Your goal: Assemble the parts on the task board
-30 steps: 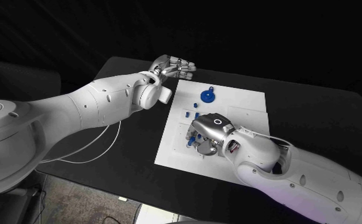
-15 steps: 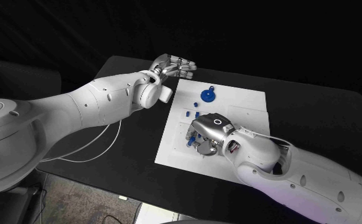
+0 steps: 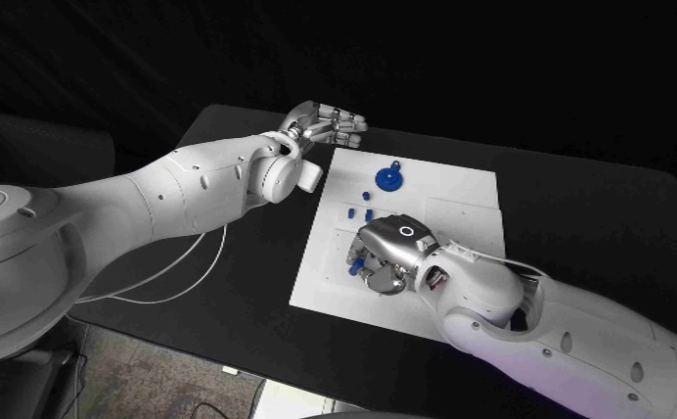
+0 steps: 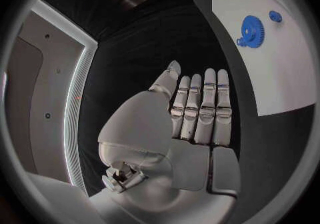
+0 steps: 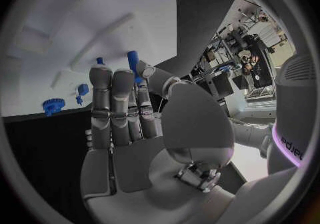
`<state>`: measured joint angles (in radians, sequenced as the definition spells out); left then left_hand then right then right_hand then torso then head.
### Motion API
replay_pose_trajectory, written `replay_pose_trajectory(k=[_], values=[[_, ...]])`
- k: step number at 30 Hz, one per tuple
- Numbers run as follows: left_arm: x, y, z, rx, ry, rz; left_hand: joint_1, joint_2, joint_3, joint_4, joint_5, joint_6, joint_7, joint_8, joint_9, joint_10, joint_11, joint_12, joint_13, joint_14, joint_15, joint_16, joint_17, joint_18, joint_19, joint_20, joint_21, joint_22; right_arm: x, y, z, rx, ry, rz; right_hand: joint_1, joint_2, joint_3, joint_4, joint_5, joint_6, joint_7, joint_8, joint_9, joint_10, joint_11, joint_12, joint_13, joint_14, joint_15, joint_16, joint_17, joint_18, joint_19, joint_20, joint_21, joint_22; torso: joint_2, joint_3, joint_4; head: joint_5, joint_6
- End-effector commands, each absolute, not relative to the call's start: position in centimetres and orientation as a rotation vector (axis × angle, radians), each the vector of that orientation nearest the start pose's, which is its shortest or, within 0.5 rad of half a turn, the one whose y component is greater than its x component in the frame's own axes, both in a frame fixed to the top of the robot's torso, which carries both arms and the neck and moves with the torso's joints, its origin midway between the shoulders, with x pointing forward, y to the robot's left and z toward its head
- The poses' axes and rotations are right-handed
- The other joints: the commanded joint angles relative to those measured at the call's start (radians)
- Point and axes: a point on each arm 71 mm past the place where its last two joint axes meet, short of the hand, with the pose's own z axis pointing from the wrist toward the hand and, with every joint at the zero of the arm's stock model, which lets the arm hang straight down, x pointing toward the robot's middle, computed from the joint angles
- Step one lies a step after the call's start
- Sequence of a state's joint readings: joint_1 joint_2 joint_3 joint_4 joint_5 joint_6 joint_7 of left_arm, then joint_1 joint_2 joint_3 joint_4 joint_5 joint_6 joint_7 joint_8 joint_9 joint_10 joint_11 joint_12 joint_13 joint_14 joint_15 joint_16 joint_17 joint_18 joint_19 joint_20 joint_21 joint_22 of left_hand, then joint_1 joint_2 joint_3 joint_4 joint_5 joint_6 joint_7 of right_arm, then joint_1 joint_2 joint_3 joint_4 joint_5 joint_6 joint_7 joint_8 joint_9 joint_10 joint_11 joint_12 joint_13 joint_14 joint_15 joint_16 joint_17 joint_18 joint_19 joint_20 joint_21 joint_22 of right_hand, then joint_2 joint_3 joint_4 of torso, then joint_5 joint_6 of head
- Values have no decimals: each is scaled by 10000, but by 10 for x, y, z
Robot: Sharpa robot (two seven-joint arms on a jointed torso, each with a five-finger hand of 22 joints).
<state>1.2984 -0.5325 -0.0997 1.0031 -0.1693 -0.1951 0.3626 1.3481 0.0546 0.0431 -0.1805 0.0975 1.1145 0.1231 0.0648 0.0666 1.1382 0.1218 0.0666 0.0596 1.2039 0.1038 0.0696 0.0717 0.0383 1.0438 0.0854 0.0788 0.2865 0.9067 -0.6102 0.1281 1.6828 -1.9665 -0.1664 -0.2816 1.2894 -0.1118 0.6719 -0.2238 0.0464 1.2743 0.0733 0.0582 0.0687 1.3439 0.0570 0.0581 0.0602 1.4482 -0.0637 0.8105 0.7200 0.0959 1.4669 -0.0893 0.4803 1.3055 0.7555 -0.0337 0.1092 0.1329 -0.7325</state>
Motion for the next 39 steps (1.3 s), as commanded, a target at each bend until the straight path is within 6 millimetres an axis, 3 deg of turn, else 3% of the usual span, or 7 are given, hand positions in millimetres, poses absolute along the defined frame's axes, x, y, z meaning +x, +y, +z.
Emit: replay_pose_trajectory(k=[1,27,31,35,39], values=[[583,194,-167,-8608,14485,-14041,35,40,-42,10,1,-59,-24,-15,10,-88,-3,-43,-7,-60,2,-37,0,132,57,1,-12,-9,399,-49,-226,-5306,16098,7032,42,41,67,-32,17,54,8,61,12,442,-397,38,26,21,-77,-36,21,120,421,-69,-14,33,-1,-2,8,10,-10],[583,192,-168,-8609,14544,-14073,35,52,-59,-14,0,-63,-23,-16,9,-94,0,-43,-7,-67,5,-38,-2,129,63,2,1,-102,400,-45,-237,-5510,16363,6710,-3,13,131,-52,18,38,13,60,11,428,-393,36,26,21,-67,-57,18,119,413,-65,-37,65,1,-6,-4,18,-18],[583,191,-168,-8607,14566,-14089,35,52,-59,-14,0,-63,-23,-16,9,-94,0,-43,-7,-67,5,-38,-2,129,63,2,1,-102,399,-42,-237,-5460,16373,6904,-208,-121,145,-24,114,-117,74,42,-4,250,-347,30,27,43,15,-39,3,154,410,6,-57,76,3,-9,1,7,-23],[583,190,-168,-8604,14587,-14107,35,52,-59,-14,0,-63,-23,-16,9,-94,0,-43,-7,-67,5,-38,-2,129,63,2,1,-102,399,-40,-238,-5368,16359,7077,-256,-269,-673,206,118,-670,161,63,-5,-72,-287,32,22,53,86,61,-42,254,449,123,-88,6,-1,-11,6,-26,-16],[583,190,-168,-8605,14592,-14108,35,52,-59,-14,0,-63,-23,-16,9,-94,0,-43,-7,-67,5,-38,-2,129,63,2,1,-102,399,-41,-239,-5259,16356,7194,-477,-502,-927,345,125,-931,231,38,-32,-678,-104,20,-2,45,201,86,-85,283,447,193,-140,-60,0,-10,3,-23,-12]])
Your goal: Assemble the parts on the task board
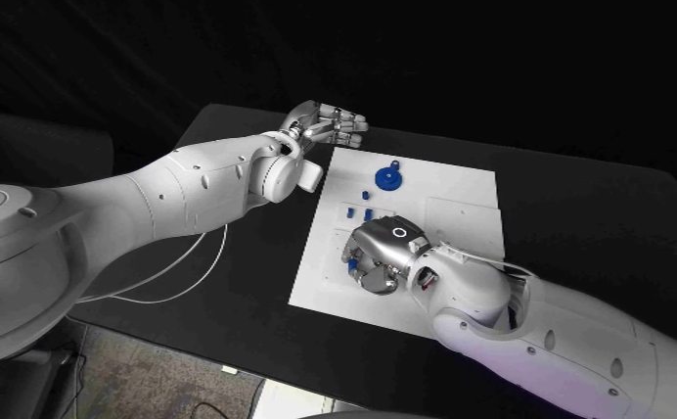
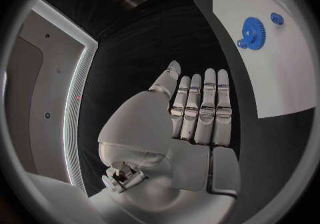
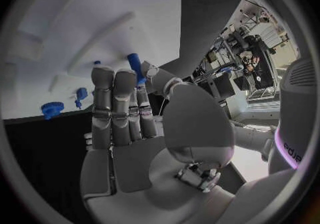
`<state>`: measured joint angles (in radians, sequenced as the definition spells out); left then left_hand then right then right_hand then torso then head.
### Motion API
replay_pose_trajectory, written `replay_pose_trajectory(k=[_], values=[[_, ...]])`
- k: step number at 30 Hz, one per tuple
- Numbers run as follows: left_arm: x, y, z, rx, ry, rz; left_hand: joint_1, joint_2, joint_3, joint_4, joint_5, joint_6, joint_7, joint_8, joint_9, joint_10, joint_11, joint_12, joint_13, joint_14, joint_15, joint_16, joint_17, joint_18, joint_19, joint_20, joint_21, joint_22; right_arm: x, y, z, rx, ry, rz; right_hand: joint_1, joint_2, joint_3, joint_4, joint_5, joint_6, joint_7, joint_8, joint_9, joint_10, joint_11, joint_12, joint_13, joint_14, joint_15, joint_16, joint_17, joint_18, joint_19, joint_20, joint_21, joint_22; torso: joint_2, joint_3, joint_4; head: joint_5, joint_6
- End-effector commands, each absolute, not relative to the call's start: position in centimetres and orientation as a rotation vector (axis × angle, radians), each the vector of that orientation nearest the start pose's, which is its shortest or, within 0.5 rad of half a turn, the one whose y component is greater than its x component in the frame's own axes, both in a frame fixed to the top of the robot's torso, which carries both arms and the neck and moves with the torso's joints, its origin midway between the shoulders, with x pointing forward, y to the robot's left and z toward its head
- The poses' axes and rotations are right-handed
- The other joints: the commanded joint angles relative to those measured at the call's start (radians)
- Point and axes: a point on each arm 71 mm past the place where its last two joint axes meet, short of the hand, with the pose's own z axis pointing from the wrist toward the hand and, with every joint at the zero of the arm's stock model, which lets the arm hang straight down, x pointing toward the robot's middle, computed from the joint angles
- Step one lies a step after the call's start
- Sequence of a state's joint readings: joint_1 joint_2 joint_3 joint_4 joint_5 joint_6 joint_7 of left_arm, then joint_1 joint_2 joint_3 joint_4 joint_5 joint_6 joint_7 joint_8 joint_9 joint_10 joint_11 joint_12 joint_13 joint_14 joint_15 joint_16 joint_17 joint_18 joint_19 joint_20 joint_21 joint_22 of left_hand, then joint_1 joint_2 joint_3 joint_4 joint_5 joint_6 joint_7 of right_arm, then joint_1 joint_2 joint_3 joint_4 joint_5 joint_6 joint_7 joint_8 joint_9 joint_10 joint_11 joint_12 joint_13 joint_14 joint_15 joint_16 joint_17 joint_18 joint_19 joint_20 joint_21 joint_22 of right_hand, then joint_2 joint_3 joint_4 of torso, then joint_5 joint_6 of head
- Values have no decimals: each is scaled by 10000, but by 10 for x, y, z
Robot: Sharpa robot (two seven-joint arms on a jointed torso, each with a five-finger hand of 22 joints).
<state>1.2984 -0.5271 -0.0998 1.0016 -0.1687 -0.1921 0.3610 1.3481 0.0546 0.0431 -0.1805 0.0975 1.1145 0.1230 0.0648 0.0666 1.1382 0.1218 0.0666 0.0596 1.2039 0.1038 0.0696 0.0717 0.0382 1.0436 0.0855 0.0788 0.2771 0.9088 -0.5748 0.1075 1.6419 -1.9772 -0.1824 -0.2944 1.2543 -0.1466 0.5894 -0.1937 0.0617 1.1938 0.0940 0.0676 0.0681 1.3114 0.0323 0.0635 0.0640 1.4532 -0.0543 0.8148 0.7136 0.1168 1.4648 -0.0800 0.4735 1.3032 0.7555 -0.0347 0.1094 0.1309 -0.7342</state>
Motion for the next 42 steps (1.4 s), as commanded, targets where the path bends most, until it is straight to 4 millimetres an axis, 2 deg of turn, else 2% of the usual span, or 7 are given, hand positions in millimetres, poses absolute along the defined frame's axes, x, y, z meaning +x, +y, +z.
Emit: replay_pose_trajectory(k=[1,10,18,28,34,38,42], values=[[583,190,-168,-8606,14592,-14106,35,52,-59,-14,0,-63,-23,-16,9,-94,0,-44,-7,-67,5,-38,-2,130,66,1,1,-8,399,-41,-239,-5235,16354,7215,-146,-201,-127,66,-30,-200,42,-53,-28,-454,176,-32,-39,0,145,53,-36,101,465,145,-118,-68,1,4,-1,8,1],[583,191,-168,-8617,14602,-14095,29,55,-71,-17,-2,-66,-21,-14,10,-103,2,-44,-8,-73,6,-39,-2,128,67,4,6,-49,400,-45,-238,-4951,16240,7312,-165,-564,-773,269,2,-652,97,-54,-38,-1278,402,-30,-45,-46,274,68,-256,318,458,314,-427,-380,-2,14,3,31,-17],[583,194,-168,-8650,14610,-14045,22,46,-83,-15,-12,-81,-15,-19,7,-108,5,-43,-7,-79,10,-39,-2,128,69,6,7,-67,399,-49,-233,-4465,15763,7575,308,-596,-2458,638,-118,-994,-181,-61,-45,-2205,595,-4,-50,-76,335,-27,-412,503,450,362,-948,-881,3,26,6,21,-27],[583,196,-168,-8672,14609,-14007,23,44,-88,-14,-15,-89,-16,-15,9,-116,8,-43,-7,-85,13,-40,-3,127,68,9,7,-77,400,-65,-214,-3460,15233,8068,544,-795,-2790,1399,-126,-1107,-208,-48,-39,-2411,636,48,-47,-67,367,-59,-458,649,449,420,-961,-1258,0,31,-18,-121,38],[582,200,-168,-8690,14621,-13997,23,44,-88,-14,-15,-89,-16,-15,9,-116,8,-43,-7,-85,13,-40,-3,127,68,9,7,-77,418,-99,-197,-2204,15372,7840,215,-186,-2214,1801,-95,-745,95,-16,-12,-576,167,372,-32,-10,106,16,-449,354,477,272,-348,-1103,-9,39,-42,-477,241],[580,207,-168,-8713,14538,-13940,21,49,-100,-7,-12,-88,-14,-15,9,-110,5,-41,-7,-71,8,-34,2,129,76,7,13,-105,432,-134,-191,-854,16175,7649,-194,-363,-1456,1752,-101,-278,-124,-57,37,838,-220,-43,58,3,-212,8,-410,-181,443,-169,-122,-993,-12,58,-63,-704,346],[576,216,-167,-8782,14419,-13955,20,21,-115,-17,4,-114,-9,-19,5,-107,2,-39,-6,-24,-8,-24,9,130,100,-3,29,-114,447,-174,-189,718,17456,7441,-339,-334,-1791,1707,-47,-111,-225,-23,89,1794,-494,518,528,-13,-314,-22,-397,-252,416,-231,-237,-1032,-11,79,-84,-894,409]])
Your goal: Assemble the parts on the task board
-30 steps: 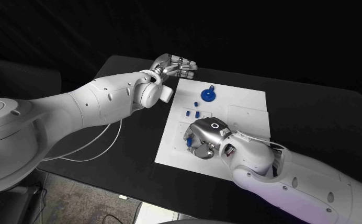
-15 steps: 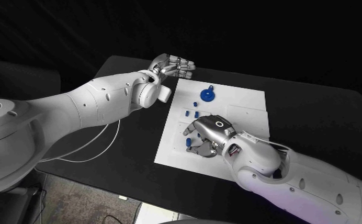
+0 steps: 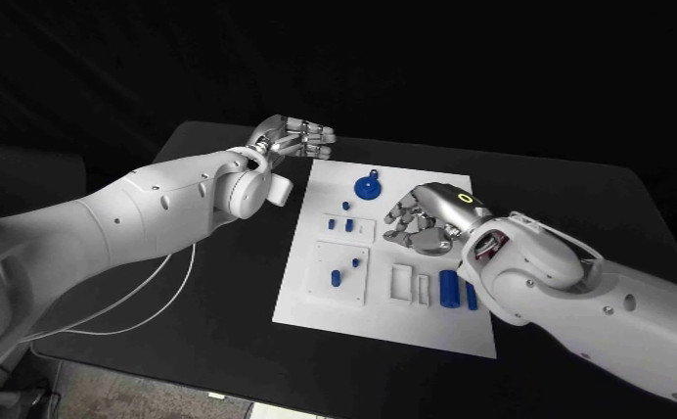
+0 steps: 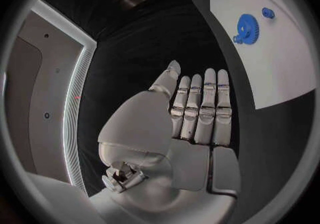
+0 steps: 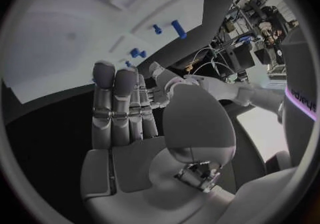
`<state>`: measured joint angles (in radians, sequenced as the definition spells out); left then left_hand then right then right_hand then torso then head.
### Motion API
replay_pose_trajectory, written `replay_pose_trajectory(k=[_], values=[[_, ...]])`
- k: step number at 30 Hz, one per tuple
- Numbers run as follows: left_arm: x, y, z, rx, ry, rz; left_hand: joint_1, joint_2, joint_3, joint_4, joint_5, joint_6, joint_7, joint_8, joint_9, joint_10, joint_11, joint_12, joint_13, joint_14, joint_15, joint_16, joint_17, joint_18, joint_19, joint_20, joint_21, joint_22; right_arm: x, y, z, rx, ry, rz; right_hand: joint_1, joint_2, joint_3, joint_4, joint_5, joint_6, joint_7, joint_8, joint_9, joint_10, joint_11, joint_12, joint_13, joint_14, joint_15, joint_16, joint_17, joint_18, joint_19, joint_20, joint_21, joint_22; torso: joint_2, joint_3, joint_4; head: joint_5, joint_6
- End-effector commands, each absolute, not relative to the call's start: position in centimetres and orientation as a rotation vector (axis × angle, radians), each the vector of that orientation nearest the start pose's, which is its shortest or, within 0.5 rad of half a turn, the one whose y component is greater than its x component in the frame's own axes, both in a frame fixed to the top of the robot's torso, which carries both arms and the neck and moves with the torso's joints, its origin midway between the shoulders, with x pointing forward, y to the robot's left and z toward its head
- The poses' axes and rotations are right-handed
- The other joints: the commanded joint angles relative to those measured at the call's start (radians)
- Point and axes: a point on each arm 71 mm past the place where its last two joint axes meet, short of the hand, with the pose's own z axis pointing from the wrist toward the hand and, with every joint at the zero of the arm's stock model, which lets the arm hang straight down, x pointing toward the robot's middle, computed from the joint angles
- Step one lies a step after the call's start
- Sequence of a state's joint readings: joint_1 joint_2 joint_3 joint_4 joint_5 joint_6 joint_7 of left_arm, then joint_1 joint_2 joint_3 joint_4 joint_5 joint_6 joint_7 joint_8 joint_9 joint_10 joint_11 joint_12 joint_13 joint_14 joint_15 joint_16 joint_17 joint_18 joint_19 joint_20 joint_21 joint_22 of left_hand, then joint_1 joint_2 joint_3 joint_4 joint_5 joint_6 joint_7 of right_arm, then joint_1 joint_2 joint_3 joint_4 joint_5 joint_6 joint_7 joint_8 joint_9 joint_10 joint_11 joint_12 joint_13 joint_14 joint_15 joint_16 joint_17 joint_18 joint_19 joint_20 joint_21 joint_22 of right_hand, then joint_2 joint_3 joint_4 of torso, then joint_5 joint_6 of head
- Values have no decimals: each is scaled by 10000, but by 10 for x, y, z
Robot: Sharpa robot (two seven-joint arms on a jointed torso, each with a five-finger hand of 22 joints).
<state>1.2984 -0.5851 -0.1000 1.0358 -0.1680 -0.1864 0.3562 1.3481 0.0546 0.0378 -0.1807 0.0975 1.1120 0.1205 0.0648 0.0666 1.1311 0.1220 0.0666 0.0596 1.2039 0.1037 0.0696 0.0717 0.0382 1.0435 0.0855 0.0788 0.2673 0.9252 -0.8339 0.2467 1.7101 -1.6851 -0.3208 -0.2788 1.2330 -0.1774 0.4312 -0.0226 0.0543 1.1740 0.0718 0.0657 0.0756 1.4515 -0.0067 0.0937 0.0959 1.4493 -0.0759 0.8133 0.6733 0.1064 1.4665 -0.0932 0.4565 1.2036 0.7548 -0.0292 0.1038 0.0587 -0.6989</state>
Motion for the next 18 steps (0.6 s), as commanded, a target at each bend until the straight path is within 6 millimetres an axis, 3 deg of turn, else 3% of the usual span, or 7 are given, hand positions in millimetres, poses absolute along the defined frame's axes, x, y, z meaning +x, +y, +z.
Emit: replay_pose_trajectory(k=[1,3,4,6,7,11,18], values=[[575,218,-167,-8806,14396,-13965,20,21,-62,-15,4,-89,16,-19,5,-35,1,-38,-6,-24,-8,-24,9,130,101,-3,29,-16,450,-185,-189,1120,17894,7371,-174,95,-549,-16,114,115,-53,-19,17,536,-198,665,712,39,-179,-33,4,-223,401,-179,-86,-50,-13,26,-37,-230,53],[573,222,-167,-8847,14368,-13984,20,21,-62,-15,4,-89,16,-19,5,-35,1,-38,-6,-24,-8,-24,9,130,101,-3,29,-16,452,-203,-192,1839,18816,7197,-334,281,-1504,90,477,222,-100,-16,39,124,-290,2078,2466,84,-254,9,79,-381,413,-285,66,20,-25,32,-71,-350,60],[572,224,-167,-8860,14360,-13995,13,5,-70,-22,6,-96,18,-19,5,-28,-1,-40,-6,-8,-12,-27,10,125,104,-7,32,-21,453,-209,-193,2063,19206,7097,-287,427,-1879,160,607,212,-118,-41,98,-555,-273,2934,3902,55,-283,143,234,-432,419,-309,213,111,-30,35,-89,-420,61],[569,227,-168,-8913,14349,-14031,11,0,-73,-24,7,-97,19,-19,5,-26,-1,-40,-6,-3,-13,-28,10,124,104,-8,33,-22,451,-221,-197,2424,20132,6714,-393,564,-1926,253,1035,372,-213,-6,274,-649,-362,3644,4903,46,-280,424,511,-448,442,-340,565,278,-31,44,-100,-548,86],[567,228,-169,-8972,14345,-14063,5,-3,-76,-24,6,-97,17,-18,5,-26,-2,-41,-7,1,-13,-28,10,122,105,-9,34,-24,450,-227,-199,2540,20589,6443,-555,621,-1911,261,1162,416,-264,0,588,-943,-387,4117,5769,-62,-293,669,828,-465,432,-363,822,440,-49,55,-106,-620,70],[562,231,-172,-9138,14380,-14174,-16,-15,-87,-23,4,-101,18,-18,5,-26,-1,-41,-6,7,-14,-31,10,117,109,-12,38,-29,443,-244,-208,3083,21929,5394,-668,557,-1355,381,774,456,-344,-2,1290,-1158,-438,5113,7440,-156,-304,1299,1772,-499,417,-364,990,625,-80,63,-124,-763,51],[553,231,-178,-9225,14609,-14379,-89,-78,-149,-8,-23,-139,32,-22,2,-62,13,-41,-5,4,-5,-34,9,105,105,-5,33,-50,431,-261,-221,4230,23446,3895,-1489,230,-1088,860,831,99,-265,-19,1746,-1039,-370,6751,9744,-80,-253,2081,3284,-418,423,-311,1306,971,-116,50,-149,-916,16]])
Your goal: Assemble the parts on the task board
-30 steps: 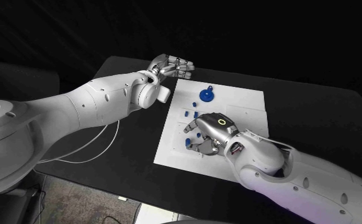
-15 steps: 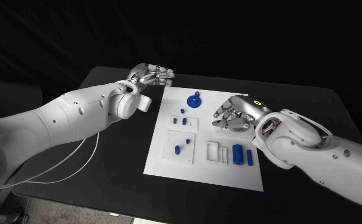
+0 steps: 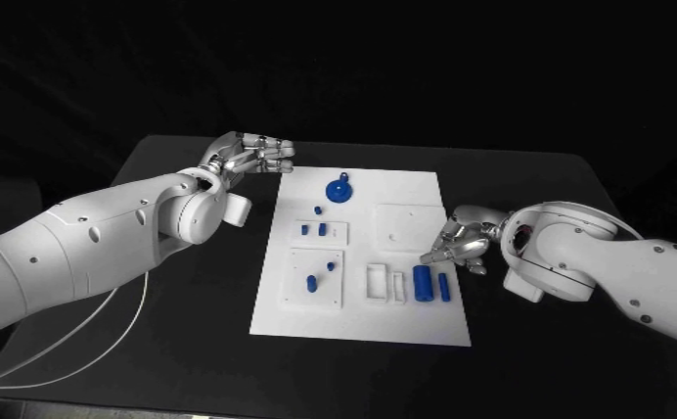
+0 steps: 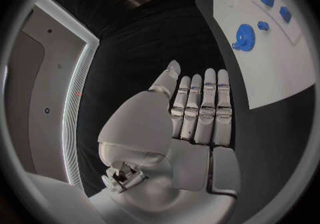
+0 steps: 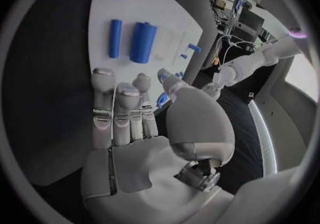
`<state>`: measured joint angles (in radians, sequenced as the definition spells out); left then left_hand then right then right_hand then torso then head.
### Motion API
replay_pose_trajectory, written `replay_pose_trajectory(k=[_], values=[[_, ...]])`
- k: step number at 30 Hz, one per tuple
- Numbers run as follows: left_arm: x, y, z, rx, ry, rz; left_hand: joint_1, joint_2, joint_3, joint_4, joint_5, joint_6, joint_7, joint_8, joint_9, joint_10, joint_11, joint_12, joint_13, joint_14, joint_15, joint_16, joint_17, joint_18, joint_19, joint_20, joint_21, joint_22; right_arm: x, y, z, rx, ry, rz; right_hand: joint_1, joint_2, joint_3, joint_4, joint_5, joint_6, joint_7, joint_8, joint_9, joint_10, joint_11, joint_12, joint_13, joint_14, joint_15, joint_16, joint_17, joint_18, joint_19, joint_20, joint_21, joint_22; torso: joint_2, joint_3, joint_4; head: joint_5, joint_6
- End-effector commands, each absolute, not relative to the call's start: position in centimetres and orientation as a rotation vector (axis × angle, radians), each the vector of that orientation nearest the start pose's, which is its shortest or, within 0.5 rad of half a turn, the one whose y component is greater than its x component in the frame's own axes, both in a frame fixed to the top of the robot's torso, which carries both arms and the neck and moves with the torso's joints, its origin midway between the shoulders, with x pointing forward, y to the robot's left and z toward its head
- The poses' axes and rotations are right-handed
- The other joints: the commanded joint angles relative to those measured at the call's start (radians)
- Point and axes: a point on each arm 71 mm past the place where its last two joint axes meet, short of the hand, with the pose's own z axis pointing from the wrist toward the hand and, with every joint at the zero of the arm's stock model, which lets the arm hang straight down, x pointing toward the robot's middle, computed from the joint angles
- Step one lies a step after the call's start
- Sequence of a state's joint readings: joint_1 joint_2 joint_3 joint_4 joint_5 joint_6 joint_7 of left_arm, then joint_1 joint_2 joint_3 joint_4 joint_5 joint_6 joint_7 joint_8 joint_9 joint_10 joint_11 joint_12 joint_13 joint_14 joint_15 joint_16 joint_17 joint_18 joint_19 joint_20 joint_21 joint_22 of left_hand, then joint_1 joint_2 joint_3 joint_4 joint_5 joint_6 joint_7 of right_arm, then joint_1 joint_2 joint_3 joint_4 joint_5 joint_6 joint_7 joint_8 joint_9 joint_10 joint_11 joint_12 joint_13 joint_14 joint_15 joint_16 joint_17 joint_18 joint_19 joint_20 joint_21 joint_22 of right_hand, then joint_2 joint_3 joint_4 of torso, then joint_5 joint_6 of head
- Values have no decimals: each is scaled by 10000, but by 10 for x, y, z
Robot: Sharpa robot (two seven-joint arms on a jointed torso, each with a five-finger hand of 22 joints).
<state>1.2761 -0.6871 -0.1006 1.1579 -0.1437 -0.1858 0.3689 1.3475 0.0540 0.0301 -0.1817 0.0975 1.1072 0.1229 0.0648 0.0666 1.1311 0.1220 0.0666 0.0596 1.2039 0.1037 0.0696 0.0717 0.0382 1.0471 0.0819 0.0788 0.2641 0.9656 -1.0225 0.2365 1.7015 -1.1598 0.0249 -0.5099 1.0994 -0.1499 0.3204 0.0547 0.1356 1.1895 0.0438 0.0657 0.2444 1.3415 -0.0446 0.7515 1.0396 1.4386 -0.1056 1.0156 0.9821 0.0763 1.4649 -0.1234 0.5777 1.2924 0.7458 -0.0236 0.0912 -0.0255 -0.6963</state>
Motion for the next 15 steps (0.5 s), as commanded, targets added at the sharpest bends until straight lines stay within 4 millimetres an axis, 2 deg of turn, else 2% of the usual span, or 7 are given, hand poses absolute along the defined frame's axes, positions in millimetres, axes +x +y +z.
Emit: replay_pose_trajectory(k=[1,2,3,12,15], values=[[552,230,-178,-9208,14651,-14397,-136,-116,-123,30,-25,-108,8,-20,2,-76,17,-39,-4,4,2,-32,11,100,66,38,29,-28,429,-262,-223,4292,23574,3760,-212,-69,61,97,-40,-69,18,-20,84,74,14,198,425,35,45,53,269,-111,439,-4,122,126,-31,-10,-29,-79,-17],[552,230,-179,-9194,14689,-14416,-193,-162,-188,65,45,-117,10,-18,4,-82,20,-36,-3,2,8,-32,12,96,63,44,24,-38,428,-262,-224,4330,23678,3658,-307,-102,102,161,-74,-59,14,-20,108,112,14,268,555,54,46,79,358,-107,443,-3,164,170,-36,-13,-41,-86,-24],[551,230,-179,-9183,14717,-14432,-303,-261,-306,119,381,-131,13,-18,2,-84,25,-35,-1,2,14,-32,12,91,65,50,22,-46,427,-262,-225,4340,23745,3592,-346,-111,128,202,-74,-41,5,-23,129,150,8,340,675,69,40,94,427,-105,450,-2,202,209,-36,-13,-44,-85,-27],[548,227,-182,-9033,14959,-14494,-197,-277,-1235,567,206,-400,91,-21,-11,-48,28,-22,3,82,7,-20,40,83,134,59,7,-277,421,-251,-229,4055,23827,3340,-583,-183,219,430,-259,-74,21,-21,203,317,20,531,1334,151,45,105,800,-98,486,1,414,484,-26,-28,-9,-72,-115],[547,227,-182,-8974,15044,-14480,-291,-388,-1655,919,168,-489,117,-15,-9,-3,26,-19,6,137,3,-26,46,60,160,51,14,-388,421,-250,-228,3989,23741,3264,-626,-206,236,493,-345,-69,20,-20,211,340,21,551,1401,157,43,111,837,-97,493,0,459,522,-22,-32,-15,-96,-115]])
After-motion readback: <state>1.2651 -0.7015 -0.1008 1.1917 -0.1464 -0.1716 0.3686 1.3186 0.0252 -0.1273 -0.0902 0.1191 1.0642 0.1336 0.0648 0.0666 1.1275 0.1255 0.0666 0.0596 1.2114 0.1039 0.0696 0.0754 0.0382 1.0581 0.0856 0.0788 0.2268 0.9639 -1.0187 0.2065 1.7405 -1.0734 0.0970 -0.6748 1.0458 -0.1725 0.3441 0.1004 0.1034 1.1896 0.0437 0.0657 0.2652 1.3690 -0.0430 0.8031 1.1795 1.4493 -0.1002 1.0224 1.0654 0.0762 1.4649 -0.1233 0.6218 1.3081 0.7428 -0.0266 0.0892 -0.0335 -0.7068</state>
